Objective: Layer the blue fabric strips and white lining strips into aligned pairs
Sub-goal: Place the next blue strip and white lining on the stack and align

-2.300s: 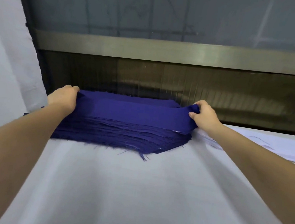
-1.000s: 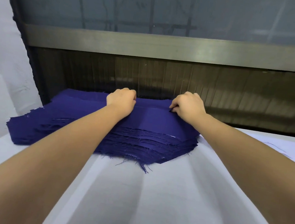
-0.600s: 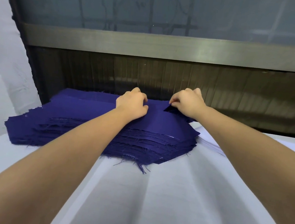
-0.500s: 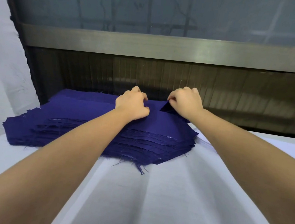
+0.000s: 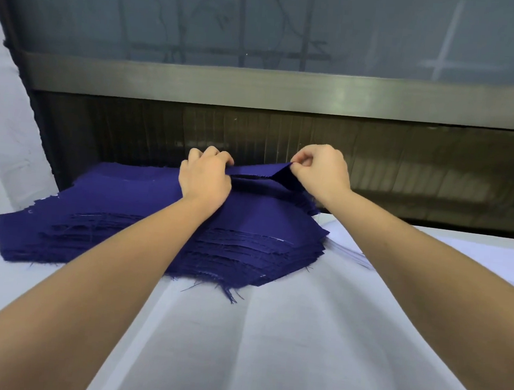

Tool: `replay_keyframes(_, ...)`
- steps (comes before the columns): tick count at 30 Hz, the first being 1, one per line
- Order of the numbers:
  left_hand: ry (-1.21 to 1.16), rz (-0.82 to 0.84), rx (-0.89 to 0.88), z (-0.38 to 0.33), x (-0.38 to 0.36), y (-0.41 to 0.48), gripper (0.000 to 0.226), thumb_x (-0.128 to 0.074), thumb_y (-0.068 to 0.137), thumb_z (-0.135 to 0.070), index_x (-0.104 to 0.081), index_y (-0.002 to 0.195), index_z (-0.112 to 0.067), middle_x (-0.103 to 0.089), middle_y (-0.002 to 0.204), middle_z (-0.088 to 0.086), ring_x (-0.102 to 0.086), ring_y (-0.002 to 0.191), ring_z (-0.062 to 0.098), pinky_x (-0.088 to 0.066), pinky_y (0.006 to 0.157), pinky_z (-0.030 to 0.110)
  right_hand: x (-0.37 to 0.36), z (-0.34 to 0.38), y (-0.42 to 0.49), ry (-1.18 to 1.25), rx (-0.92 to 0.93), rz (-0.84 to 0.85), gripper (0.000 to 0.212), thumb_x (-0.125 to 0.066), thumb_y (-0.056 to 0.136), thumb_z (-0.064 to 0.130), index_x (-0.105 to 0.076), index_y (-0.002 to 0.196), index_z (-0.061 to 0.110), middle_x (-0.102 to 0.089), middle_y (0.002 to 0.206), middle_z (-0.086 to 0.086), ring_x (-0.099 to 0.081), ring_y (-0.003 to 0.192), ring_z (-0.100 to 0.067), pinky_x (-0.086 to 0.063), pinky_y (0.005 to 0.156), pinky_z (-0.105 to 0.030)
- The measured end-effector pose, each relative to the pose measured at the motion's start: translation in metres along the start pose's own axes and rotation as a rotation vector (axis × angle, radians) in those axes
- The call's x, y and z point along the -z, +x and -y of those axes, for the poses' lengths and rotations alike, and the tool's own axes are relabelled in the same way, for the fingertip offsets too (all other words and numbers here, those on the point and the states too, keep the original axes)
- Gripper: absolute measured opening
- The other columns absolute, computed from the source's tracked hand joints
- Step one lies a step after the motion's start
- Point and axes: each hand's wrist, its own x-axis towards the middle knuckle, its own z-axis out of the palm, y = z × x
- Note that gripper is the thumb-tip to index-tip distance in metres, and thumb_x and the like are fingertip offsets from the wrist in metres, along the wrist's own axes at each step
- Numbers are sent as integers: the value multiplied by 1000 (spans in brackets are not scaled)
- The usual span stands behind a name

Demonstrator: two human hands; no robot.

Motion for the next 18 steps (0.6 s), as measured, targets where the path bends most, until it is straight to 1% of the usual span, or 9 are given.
replay_keyframes(2,15,-21,-11,2,3,-1,30,-50,93,-14,-60,120,-22,-57,124,1,-42,114,28,-33,90,35,7,-8,-12,47,-20,1,14,-58,82,16,-63,75,27,-58,64,11,-63,82,-20,-50,74,-29)
replay_keyframes(5,-5,-21,-66,2,7,-6,26,-52,94,-20,-64,116,-24,-62,116,0,-45,112,27,-32,91,36,19,-24,-34,10,-29,3,12,-56,83,18,-63,79,26,-62,62,7,-64,79,-22,-52,78,-34)
replay_keyframes(7,-4,-9,-127,-4,7,-12,24,-52,95,-25,-65,116,-25,-62,116,-2,-45,113,24,-29,91,35,25,-32,-45,-9,-58,3,15,-53,84,16,-65,90,24,-66,64,5,-65,77,-22,-53,79,-36)
replay_keyframes(8,2,-1,-157,-7,7,-14,24,-52,95,-27,-65,115,-26,-62,116,-3,-44,113,23,-28,91,34,27,-34,-49,-4,-74,9,21,-51,84,15,-64,98,23,-68,64,4,-66,73,-21,-54,79,-37)
replay_keyframes(10,19,6,-222,-18,6,-20,25,-50,95,-32,-65,115,-27,-62,116,-5,-44,112,22,-26,88,33,31,-34,-57,15,-91,36,34,-49,83,12,-59,113,24,-68,60,5,-67,59,-14,-55,77,-35)
replay_keyframes(12,39,-2,-285,-28,6,-25,26,-48,96,-34,-65,115,-28,-62,115,-5,-44,110,21,-25,87,32,33,-32,-64,36,-87,73,42,-48,82,10,-55,120,27,-67,56,5,-64,48,-9,-56,74,-31)
replay_keyframes(13,46,-7,-315,-33,6,-27,27,-47,96,-35,-65,115,-28,-62,114,-6,-45,109,21,-24,86,32,34,-31,-66,41,-79,81,41,-48,84,10,-56,120,28,-67,57,6,-64,46,-8,-56,72,-29)
replay_keyframes(15,66,-17,-368,-44,8,-30,29,-45,97,-38,-65,116,-29,-63,113,-7,-45,107,20,-24,85,31,40,-29,-71,50,-60,74,34,-45,88,11,-60,114,28,-67,60,6,-64,45,-7,-55,69,-27)
replay_keyframes(18,94,-34,-428,-56,11,-36,32,-42,97,-42,-67,114,-30,-64,110,-9,-47,104,19,-23,85,31,54,-29,-77,56,-29,53,28,-45,91,12,-67,99,27,-68,63,6,-66,52,-12,-54,75,-32)
